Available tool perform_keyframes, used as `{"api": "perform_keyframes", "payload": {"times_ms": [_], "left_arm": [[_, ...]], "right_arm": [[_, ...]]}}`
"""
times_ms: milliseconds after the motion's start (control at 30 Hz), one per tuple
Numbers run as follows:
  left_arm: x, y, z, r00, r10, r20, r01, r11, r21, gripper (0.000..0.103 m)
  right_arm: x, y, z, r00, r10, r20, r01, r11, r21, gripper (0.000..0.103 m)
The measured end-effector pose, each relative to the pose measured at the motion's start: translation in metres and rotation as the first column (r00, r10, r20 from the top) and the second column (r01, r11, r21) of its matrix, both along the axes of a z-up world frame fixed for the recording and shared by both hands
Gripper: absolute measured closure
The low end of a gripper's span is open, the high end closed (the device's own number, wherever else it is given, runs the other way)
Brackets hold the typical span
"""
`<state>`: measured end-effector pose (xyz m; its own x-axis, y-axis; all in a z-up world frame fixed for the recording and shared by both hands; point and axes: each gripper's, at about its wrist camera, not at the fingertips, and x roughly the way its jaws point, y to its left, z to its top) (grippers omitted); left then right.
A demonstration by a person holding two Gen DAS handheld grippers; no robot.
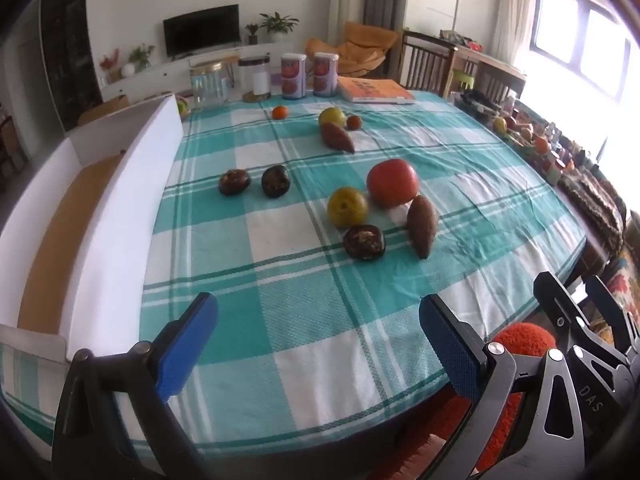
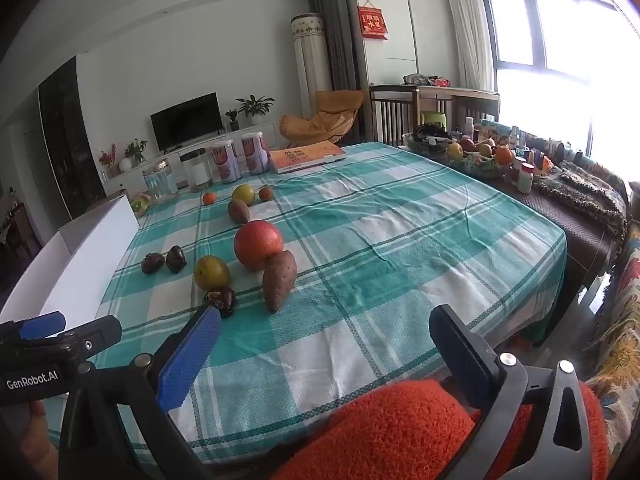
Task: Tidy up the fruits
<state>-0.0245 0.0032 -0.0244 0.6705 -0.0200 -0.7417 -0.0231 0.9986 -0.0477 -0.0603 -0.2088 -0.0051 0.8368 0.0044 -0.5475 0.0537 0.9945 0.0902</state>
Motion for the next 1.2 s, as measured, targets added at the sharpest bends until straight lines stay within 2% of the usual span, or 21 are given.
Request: {"api": "perform_keyframes", "payload": {"times_ms": [300,467,1200], "left_arm": [[0.0002,-0.0014,-0.0012,1.0,0.001,-0.004,-0.001,1.0,-0.008,0.002],[-0.0003,-0.0009,-0.0019,1.0,0.0,-0.007,0.0,1.0,-0.007,0.002],[0.0,-0.002,-0.0042,1.0,0.0,-0.009,0.0,1.0,-0.008,0.002]], "right_arm": [[-0.0017,0.0012,0.0051,1.0,-0.002,0.026,0.002,1.0,0.009,0.0],[-0.0003,0.0035,0.0031,1.0,-0.004,0.003,0.004,1.0,0.003,0.0],[-0.0025,0.0023,0.003,1.0,0.011,0.005,-0.011,1.0,0.014,0.0]]}}
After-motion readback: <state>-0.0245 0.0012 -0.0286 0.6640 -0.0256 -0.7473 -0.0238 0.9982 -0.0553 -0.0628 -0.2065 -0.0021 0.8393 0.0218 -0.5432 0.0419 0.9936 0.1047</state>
